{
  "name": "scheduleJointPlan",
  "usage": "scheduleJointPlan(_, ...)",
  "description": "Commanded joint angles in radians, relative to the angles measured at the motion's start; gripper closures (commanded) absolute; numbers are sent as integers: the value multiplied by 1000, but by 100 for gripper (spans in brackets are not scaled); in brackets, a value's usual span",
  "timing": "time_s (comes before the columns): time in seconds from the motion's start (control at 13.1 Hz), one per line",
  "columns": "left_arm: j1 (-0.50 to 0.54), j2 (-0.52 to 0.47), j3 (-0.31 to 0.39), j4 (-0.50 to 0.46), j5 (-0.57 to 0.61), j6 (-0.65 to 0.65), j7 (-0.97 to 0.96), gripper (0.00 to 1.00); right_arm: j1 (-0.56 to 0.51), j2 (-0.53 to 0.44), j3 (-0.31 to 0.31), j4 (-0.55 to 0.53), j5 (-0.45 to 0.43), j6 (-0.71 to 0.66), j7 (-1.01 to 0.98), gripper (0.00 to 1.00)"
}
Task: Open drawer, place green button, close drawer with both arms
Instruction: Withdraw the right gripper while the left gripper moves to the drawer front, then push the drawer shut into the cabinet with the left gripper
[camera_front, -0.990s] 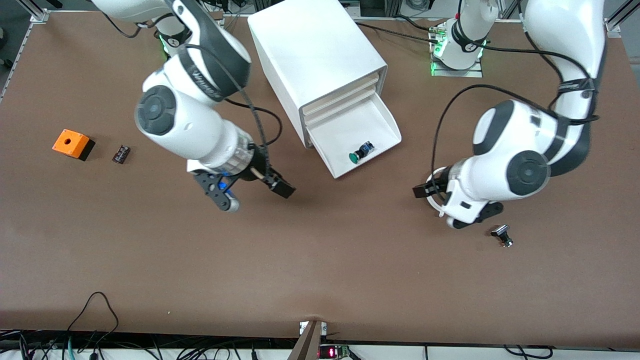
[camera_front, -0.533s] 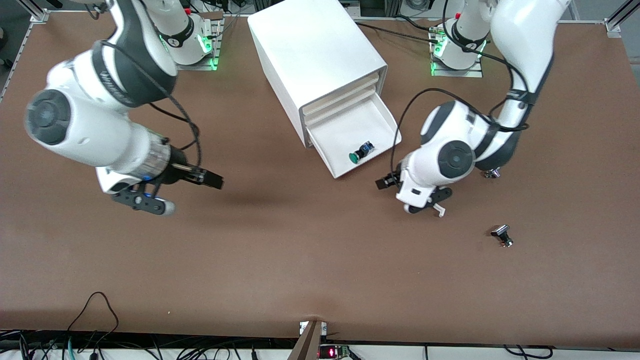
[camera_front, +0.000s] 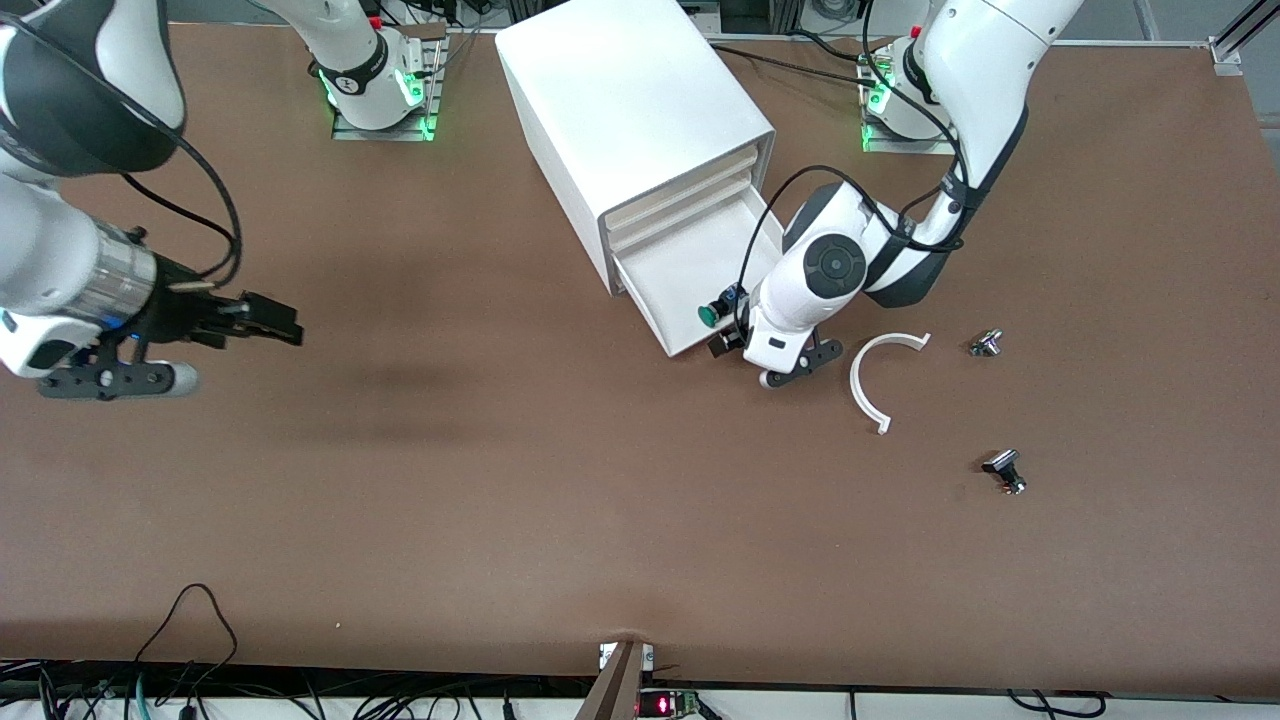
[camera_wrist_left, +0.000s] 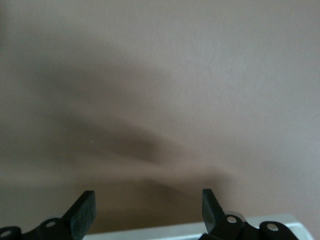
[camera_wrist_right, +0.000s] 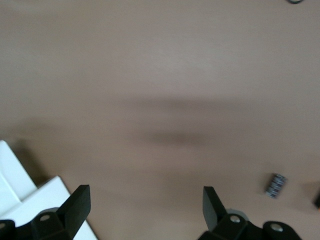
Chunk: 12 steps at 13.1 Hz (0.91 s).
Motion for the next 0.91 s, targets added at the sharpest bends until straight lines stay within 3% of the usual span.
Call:
scheduleJointPlan(0.0,-36,-52,5,-64,27,15,-38,6,-87,-123,92,-132,-88,-3,-40,1)
scheduleJointPlan(0.15,-74,-76,5,-87,27,14,-38,6,-169,-229,182,-282,-169,74,-40,1)
scheduleJointPlan(0.3,-82,-109,-6,-116,27,12,-40,4,-210,-323,210,-428,-171,164,-40,1)
scheduleJointPlan(0.69,-158,-112,-38,-141,27,12,-161,4,-223,-443,212,-602,-171,252,-32,1)
scheduleJointPlan(0.84,-174,-109,-39,-141,26,12,-184,4,-223,-441,210,-600,-174,232,-40,1)
